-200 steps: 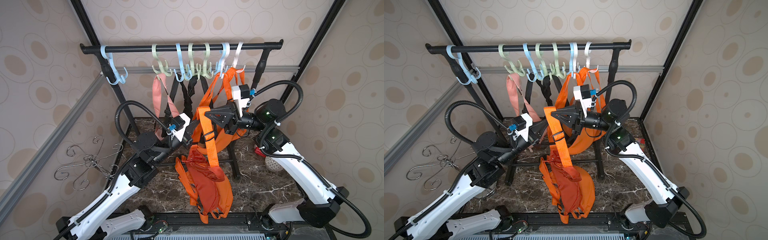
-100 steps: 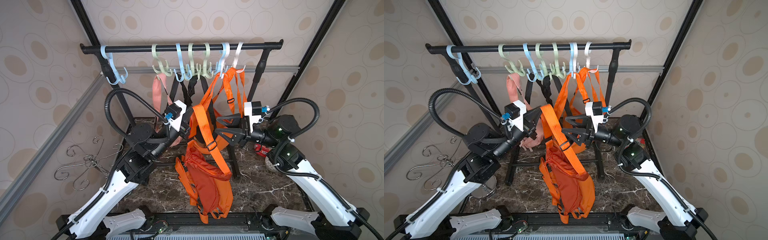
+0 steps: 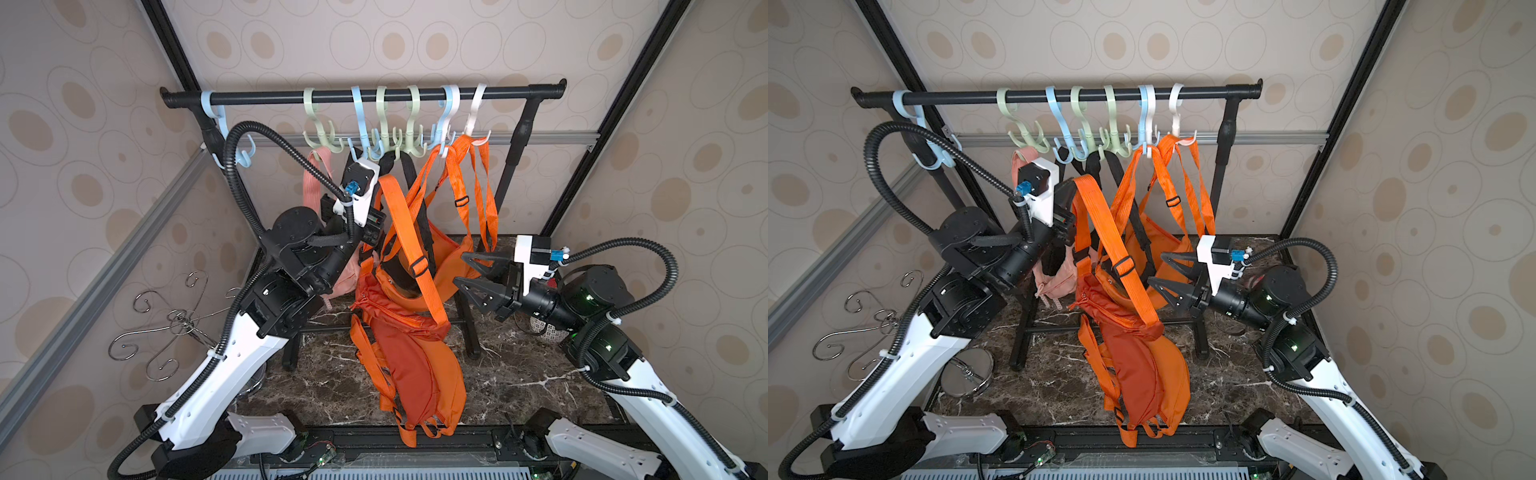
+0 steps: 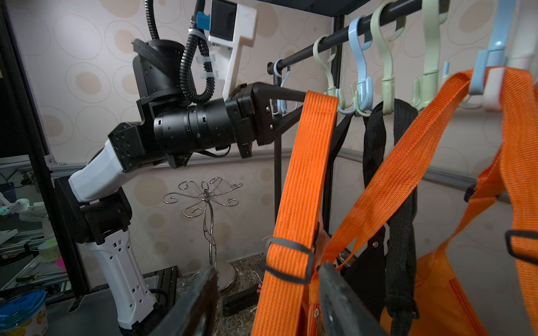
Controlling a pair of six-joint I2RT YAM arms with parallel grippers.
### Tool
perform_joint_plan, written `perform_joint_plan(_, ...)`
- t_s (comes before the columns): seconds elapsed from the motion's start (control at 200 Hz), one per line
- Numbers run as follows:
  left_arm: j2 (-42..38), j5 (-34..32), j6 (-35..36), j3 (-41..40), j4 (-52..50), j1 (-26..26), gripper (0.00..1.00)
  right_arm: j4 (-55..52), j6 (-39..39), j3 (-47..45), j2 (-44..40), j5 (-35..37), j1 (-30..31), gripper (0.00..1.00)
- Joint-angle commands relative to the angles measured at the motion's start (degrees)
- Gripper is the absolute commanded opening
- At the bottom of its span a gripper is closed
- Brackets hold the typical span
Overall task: Hang the bag on a hook
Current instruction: Hang the bag on the hook.
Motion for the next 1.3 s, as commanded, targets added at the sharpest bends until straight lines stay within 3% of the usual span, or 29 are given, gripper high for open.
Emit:
perform_joint_plan(0.0, 1.93, -10.06, 5.21, 9.29, -0.87, -0.32, 0.00, 0.97, -1.21, -2.70, -1.36, 3.17, -0.21, 0.57)
perform_joint_plan(0.4, 22.74, -20.99, 15.54, 46.02, -18.22, -0.43, 0.00, 4.44, -0.82, -8.14, -2.69, 5.91, -0.30, 0.56)
perform_joint_plan(0.5, 24.13, -22.13, 18.57, 45.85, -17.55, -0.24, 0.00, 5.96, 0.02, -9.42, -2.84, 6.17, -0.28, 0.56)
perform_joint_plan(1.291, 27.58, -20.34, 22.98, 47.62, -16.71, 7.21, 0.00, 12.00, 3.77, -15.19, -3.46, 9.95, -0.48, 0.53)
